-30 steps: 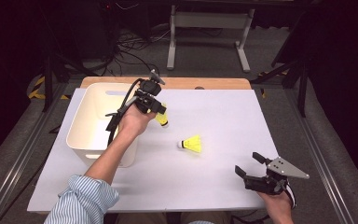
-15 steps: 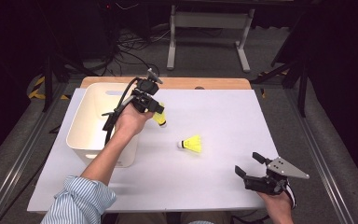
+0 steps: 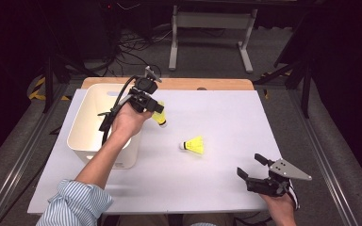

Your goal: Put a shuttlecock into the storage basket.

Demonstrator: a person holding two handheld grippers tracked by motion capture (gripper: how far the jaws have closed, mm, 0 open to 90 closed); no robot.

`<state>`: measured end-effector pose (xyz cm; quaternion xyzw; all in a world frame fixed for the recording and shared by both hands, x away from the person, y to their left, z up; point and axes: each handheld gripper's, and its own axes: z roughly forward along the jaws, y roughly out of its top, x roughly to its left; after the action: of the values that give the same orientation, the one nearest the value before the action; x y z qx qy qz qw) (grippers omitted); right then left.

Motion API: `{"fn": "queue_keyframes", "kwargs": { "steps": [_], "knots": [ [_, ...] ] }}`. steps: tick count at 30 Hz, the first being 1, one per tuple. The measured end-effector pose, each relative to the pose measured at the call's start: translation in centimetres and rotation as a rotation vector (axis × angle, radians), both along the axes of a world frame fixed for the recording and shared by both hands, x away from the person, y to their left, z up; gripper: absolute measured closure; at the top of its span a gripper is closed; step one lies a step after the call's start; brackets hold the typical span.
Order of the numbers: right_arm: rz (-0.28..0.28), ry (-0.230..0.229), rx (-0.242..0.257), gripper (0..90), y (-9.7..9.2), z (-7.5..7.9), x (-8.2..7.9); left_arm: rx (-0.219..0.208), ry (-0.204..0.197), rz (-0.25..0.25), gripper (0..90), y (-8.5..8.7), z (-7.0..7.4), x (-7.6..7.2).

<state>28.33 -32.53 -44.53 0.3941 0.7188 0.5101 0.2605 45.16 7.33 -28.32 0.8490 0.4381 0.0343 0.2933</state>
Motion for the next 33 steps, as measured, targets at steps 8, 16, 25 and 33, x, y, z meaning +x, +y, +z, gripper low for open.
{"fn": "queue_keyframes", "kwargs": {
  "steps": [8, 16, 25, 33],
  "knots": [
    [-0.007, -0.011, 0.007, 12.4, -0.1, 0.1, -0.1, -0.001, -0.011, -0.002, 90.0, 0.7, 0.6, -0.5],
    [-0.004, -0.011, 0.006, 12.4, -0.1, 0.1, -0.1, 0.003, -0.033, -0.002, 90.0, 0.9, 1.1, -0.9],
    [-0.003, -0.012, 0.005, 12.4, -0.1, 0.2, -0.1, 0.001, -0.036, 0.005, 90.0, 1.7, 1.7, -1.2],
    [-0.002, -0.009, 0.005, 12.4, -0.1, 0.1, -0.1, -0.003, -0.038, 0.03, 90.0, 2.9, 2.4, -1.7]
  ]
}}
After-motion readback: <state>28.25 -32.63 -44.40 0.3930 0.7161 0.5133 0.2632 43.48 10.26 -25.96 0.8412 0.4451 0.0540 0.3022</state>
